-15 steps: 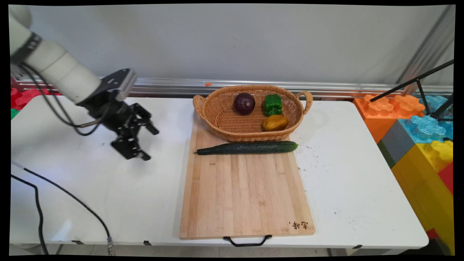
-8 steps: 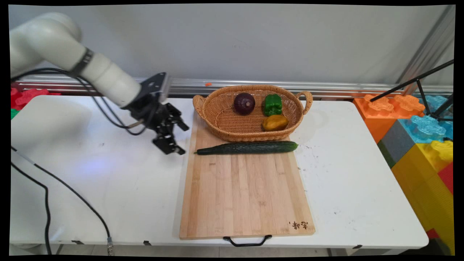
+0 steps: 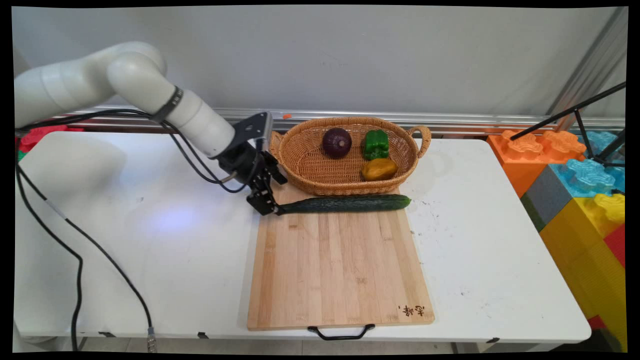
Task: Pick up the cucumber from the cutting board
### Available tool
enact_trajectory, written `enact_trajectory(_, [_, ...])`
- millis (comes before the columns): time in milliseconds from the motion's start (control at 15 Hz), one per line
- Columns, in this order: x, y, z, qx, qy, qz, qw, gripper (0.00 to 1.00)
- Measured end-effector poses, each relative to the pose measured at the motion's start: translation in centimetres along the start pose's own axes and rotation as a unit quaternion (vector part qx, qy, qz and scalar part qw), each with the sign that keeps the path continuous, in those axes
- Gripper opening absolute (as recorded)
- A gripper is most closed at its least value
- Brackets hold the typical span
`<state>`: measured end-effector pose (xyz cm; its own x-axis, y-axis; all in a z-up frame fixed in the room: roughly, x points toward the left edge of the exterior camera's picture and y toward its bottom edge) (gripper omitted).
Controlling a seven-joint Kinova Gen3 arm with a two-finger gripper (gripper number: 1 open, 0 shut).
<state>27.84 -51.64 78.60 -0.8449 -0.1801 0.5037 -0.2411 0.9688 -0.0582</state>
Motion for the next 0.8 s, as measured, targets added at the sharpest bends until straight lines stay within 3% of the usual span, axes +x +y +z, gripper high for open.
enact_trajectory(667, [1.2, -0.7, 3.6, -0.009, 0.001, -0.026, 0.9996, 1.00])
enact_trajectory(733, [1.2, -0.6, 3.7, -0.009, 0.002, -0.029, 0.9995, 0.00])
enact_trajectory(800, [1.2, -0.7, 3.9, -0.010, 0.003, -0.031, 0.9995, 0.00])
